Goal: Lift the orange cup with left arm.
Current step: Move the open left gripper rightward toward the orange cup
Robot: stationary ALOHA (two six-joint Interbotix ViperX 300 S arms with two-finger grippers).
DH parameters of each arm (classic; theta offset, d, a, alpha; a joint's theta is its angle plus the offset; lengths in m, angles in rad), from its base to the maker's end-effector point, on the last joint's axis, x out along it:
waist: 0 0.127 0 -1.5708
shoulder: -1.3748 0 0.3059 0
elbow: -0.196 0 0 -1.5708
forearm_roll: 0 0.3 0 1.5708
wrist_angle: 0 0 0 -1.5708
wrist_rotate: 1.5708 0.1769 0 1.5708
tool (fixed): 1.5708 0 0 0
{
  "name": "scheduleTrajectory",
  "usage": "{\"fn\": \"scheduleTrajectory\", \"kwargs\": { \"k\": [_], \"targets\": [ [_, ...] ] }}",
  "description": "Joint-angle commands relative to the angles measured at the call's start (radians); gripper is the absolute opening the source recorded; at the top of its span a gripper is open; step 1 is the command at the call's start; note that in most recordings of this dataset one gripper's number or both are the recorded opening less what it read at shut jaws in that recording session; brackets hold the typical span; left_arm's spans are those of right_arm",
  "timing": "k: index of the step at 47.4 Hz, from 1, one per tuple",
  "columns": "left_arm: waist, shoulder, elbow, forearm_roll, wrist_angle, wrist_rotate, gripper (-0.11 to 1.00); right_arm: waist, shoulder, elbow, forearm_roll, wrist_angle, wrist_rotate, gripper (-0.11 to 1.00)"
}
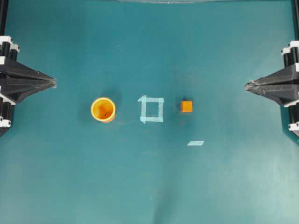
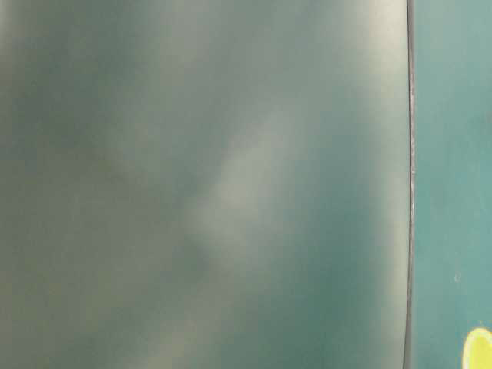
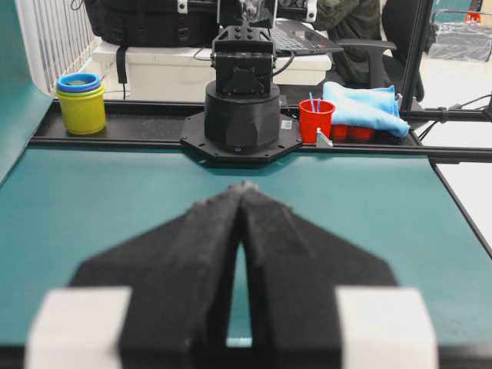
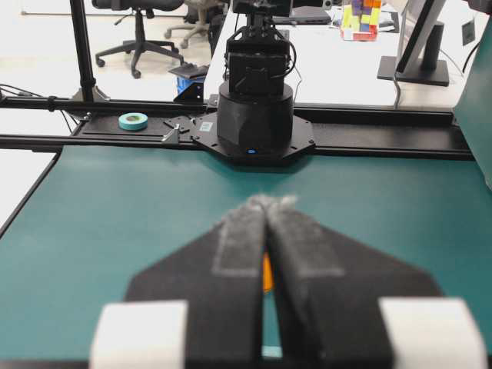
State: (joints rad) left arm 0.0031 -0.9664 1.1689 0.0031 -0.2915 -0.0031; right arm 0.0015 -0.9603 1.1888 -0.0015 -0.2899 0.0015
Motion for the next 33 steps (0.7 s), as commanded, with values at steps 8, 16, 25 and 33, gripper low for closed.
{"fn": "scheduleTrajectory", "kwargs": {
  "k": [8,16,25,33],
  "targets": [
    [-0.002,-0.006,-0.034,0.005,0.156,-0.006,0.02,-0.003,0.011,-0.067,-0.002,0.057,-0.011,0.00],
    [-0.002,-0.015,-0.037,0.006,0.195,-0.029,0.03,-0.003,0.011,-0.083,-0.003,0.091,-0.011,0.00],
    [-0.002,-0.008,-0.035,0.006,0.222,-0.061,0.25,-0.005,0.011,-0.084,-0.003,0.091,-0.011,0.00],
    [-0.002,0.005,-0.034,0.005,0.264,-0.075,0.71,-0.003,0.011,-0.084,-0.003,0.095,-0.011,0.00]
  ]
}}
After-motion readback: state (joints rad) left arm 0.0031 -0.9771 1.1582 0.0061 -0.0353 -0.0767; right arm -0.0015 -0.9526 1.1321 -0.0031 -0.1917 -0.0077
